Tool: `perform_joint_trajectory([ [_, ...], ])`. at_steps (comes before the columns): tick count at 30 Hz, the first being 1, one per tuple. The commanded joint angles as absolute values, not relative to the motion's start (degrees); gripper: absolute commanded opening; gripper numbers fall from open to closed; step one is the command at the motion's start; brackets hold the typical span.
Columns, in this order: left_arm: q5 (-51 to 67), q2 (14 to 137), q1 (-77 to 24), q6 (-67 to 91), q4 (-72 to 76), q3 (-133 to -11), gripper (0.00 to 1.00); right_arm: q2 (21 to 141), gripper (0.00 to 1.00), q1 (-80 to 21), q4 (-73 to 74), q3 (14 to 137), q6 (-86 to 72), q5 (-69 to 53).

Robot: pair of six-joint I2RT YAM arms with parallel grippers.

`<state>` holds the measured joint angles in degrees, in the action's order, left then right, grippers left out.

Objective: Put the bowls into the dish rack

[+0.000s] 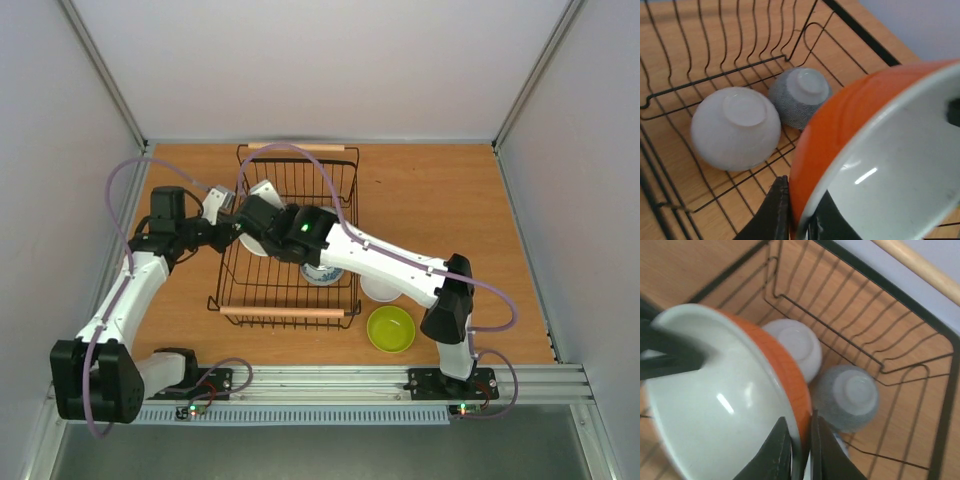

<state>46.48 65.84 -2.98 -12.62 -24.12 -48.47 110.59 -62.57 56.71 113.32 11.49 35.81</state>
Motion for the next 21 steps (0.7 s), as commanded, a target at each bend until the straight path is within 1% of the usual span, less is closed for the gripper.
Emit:
perform_joint_trajectory([
  [1, 49.8, 65.7, -3.6, -16.5, -24.4, -50.0, 0.0, 109.2, 0.01, -62.7, 54.4, 113.2, 12.0, 37.9],
  [4, 50.2, 65.3, -3.6, -18.5, -25.6, -50.0, 0.01, 108.1, 0.02, -62.7, 53.2, 111.4, 12.6, 36.4],
  [5, 50.1, 65.0, -3.6, -18.6, -25.4, -49.9, 0.01, 107.4, 0.05, -62.7, 52.8, 110.5, 12.6, 36.0],
  [7, 49.9, 64.5, -3.6, -18.9, -25.0, -49.5, 0.01, 105.2, 0.18, -62.7, 51.2, 107.7, 12.8, 34.7],
  [9, 50.1, 64.1, -3.6, -18.8, -24.6, -49.2, 0.0, 101.5, 0.43, -62.5, 48.0, 103.2, 13.0, 31.2],
  [10, 50.4, 63.9, -3.5, -18.8, -24.5, -49.1, 0.0, 99.2, 0.53, -62.2, 46.0, 100.5, 13.0, 27.8],
  [11, 50.9, 63.9, -3.5, -18.6, -24.4, -49.0, 0.01, 96.6, 0.59, -61.5, 43.6, 97.7, 12.6, 23.3],
  [13, 52.7, 64.0, -3.2, -18.7, -25.0, -49.1, 0.01, 91.9, 0.65, -59.2, 38.8, 92.4, 10.9, 12.3],
  [16, 56.7, 64.2, -2.8, -20.4, -27.1, -49.6, 0.01, 86.8, 0.68, -56.0, 34.7, 86.0, 8.2, -2.3],
  [18, 59.2, 64.2, -2.6, -21.7, -28.7, -50.0, 0.01, 85.6, 0.69, -55.0, 33.9, 84.3, 7.6, -8.1],
  [21, 62.0, 64.4, -2.2, -23.1, -30.6, -50.5, 0.01, 85.2, 0.71, -54.7, 33.6, 82.9, 7.1, -12.5],
])
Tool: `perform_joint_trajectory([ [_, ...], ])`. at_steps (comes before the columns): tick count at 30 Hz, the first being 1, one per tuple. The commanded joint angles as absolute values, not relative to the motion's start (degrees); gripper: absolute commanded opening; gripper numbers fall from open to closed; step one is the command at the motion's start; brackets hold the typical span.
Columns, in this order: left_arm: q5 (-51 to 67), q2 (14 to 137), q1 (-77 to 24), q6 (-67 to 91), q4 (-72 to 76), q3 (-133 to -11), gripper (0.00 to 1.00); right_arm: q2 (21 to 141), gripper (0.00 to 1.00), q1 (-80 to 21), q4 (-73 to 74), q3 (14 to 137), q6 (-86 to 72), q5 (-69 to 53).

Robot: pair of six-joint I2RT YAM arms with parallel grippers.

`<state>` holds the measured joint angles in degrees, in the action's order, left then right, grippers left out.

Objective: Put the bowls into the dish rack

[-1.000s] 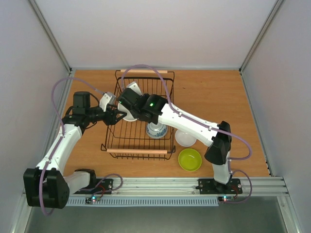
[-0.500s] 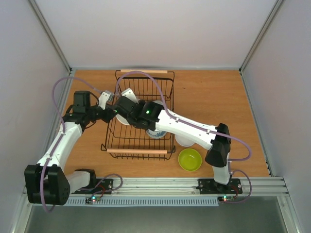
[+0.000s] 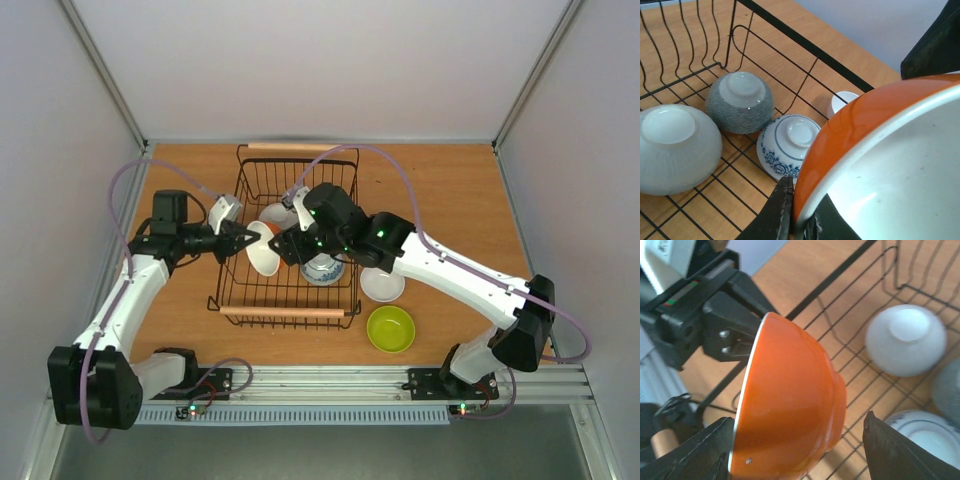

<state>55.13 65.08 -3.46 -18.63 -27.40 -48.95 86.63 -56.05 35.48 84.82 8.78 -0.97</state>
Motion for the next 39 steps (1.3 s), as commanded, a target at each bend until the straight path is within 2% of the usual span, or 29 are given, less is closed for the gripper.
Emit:
perform_joint_trajectory([
  [1, 63.0, 64.6, -2.1, -23.9, -31.4, -50.7, 0.01, 85.2, 0.71, -54.7, 33.6, 82.5, 7.0, -12.5],
  [7, 68.9, 65.8, -0.7, -28.2, -36.2, -52.3, 0.0, 84.9, 0.77, -54.1, 31.2, 79.0, 5.4, -13.5],
  [15, 70.5, 65.8, 2.1, -27.8, -35.2, -52.1, 0.0, 84.4, 0.79, -54.0, 24.6, 73.0, 1.5, -16.5],
  [24, 72.5, 65.3, 2.5, -27.0, -34.9, -51.8, 0.0, 84.8, 0.8, -52.5, 14.1, 67.5, -2.4, -25.9],
  [27, 73.2, 65.8, 2.5, -28.2, -36.8, -52.6, 0.0, 84.9, 0.77, -52.0, 10.0, 66.2, -2.6, -29.6],
  [29, 73.6, 66.3, 2.5, -29.1, -37.9, -52.9, 0.01, 84.6, 0.68, -51.9, 8.5, 65.7, -2.2, -31.0],
  [30, 73.8, 66.5, 2.5, -29.6, -38.4, -53.1, 0.01, 84.2, 0.6, -51.9, 8.0, 65.5, -1.9, -31.4],
  [31, 73.8, 66.7, 2.4, -29.9, -38.7, -53.2, 0.01, 83.8, 0.48, -51.9, 7.7, 65.3, -1.7, -31.5],
  [33, 73.3, 66.8, 2.5, -30.1, -38.8, -53.3, 0.0, 82.9, 0.16, -51.9, 8.0, 65.0, -1.0, -30.8],
  [34, 72.8, 66.8, 2.4, -30.1, -38.5, -53.3, 0.0, 82.4, 0.04, -52.0, 8.8, 65.0, -1.0, -29.5],
  [36, 70.8, 66.2, 2.5, -28.1, -35.2, -52.7, 0.02, 81.5, 0.01, -51.9, 10.8, 65.2, 1.1, -26.7],
  [37, 69.4, 65.7, 2.5, -26.2, -33.2, -52.0, 0.08, 81.0, 0.01, -51.9, 12.0, 65.4, 2.0, -24.6],
  [38, 67.7, 64.9, 2.5, -24.7, -30.7, -51.3, 0.19, 80.7, 0.01, -51.9, 13.5, 65.7, 2.9, -22.9],
  [39, 65.5, 64.1, 2.5, -22.0, -28.4, -50.5, 0.37, 80.6, 0.01, -51.9, 15.3, 66.4, 3.9, -20.8],
])
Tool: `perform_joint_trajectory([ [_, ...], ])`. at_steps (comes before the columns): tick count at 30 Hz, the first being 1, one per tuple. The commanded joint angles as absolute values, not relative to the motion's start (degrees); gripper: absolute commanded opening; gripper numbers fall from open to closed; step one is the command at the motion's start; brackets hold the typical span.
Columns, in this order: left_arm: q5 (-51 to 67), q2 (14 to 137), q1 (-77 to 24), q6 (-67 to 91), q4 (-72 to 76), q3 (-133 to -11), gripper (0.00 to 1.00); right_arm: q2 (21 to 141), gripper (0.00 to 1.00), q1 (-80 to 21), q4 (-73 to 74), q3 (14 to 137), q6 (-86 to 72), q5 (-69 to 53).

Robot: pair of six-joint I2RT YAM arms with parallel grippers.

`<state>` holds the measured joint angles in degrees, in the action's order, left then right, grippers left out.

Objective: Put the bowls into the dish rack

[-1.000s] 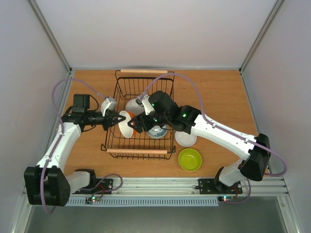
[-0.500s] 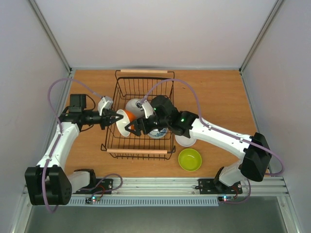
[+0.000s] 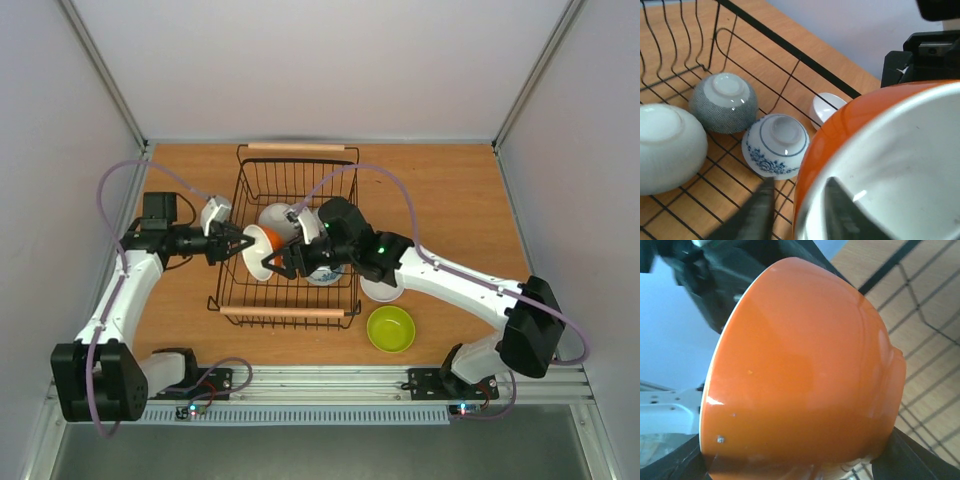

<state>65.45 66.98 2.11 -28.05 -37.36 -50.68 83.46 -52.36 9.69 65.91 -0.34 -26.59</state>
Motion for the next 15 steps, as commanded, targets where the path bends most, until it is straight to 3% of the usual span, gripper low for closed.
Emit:
perform_joint_trajectory([
  [1, 62.4, 63.1, 2.5, -19.6, -25.5, -49.5, 0.48, 80.7, 0.01, -51.9, 18.0, 67.5, 4.9, -18.3],
  [4, 49.6, 60.4, 2.4, -12.4, -16.9, -46.8, 0.63, 83.8, 0.01, -51.9, 28.3, 73.9, 7.2, -9.8],
  [10, 22.2, 62.3, 2.4, -5.9, -13.4, -47.9, 0.67, 98.4, 0.01, -52.1, 47.5, 93.0, 12.1, -1.8],
  [15, 14.9, 64.2, 2.5, -4.6, -13.1, -48.5, 0.67, 112.3, 0.01, -53.5, 60.8, 110.6, 17.2, 4.6],
])
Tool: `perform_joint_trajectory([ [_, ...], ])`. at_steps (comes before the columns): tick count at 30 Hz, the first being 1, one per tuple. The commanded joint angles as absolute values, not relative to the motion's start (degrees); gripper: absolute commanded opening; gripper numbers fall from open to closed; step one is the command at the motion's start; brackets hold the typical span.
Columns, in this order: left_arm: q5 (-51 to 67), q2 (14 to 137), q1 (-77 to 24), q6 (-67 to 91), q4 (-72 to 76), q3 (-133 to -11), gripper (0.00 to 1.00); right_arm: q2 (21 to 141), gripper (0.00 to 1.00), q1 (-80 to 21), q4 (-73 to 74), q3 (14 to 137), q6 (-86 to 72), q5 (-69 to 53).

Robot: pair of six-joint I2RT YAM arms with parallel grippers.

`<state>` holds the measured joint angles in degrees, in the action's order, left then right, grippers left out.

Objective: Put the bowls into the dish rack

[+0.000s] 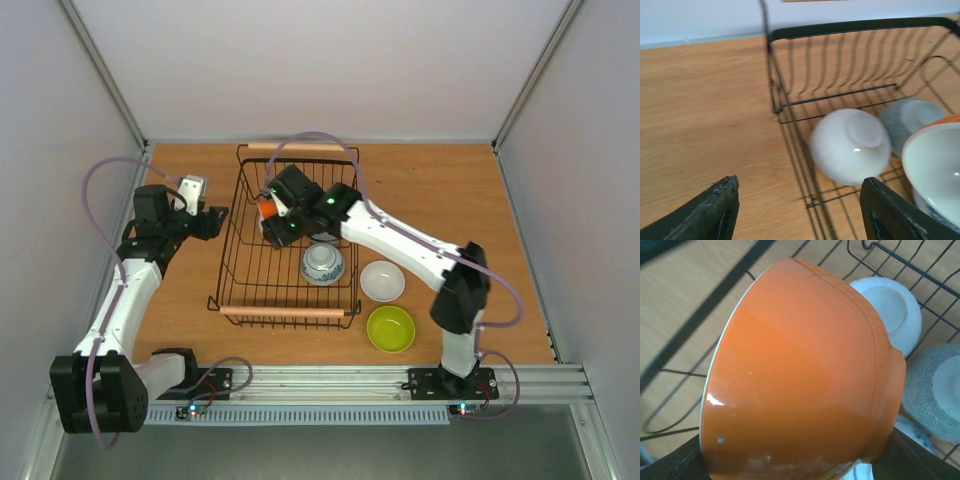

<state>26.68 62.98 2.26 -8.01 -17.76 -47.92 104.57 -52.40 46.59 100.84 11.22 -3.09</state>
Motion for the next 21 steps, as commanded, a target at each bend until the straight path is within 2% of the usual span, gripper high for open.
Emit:
perform_joint_trajectory([
  [1, 14.5, 64.4, 2.5, -4.6, -13.1, -48.6, 0.67, 114.4, 0.01, -53.9, 63.3, 113.5, 18.0, 6.3],
  [6, 14.7, 65.6, 2.5, -4.2, -12.9, -48.8, 0.67, 122.3, 0.01, -55.2, 70.3, 121.2, 20.1, 11.6],
  [21, 15.7, 66.7, 2.5, -4.1, -13.1, -49.0, 0.68, 132.8, 0.01, -55.7, 76.2, 130.4, 21.6, 23.3],
])
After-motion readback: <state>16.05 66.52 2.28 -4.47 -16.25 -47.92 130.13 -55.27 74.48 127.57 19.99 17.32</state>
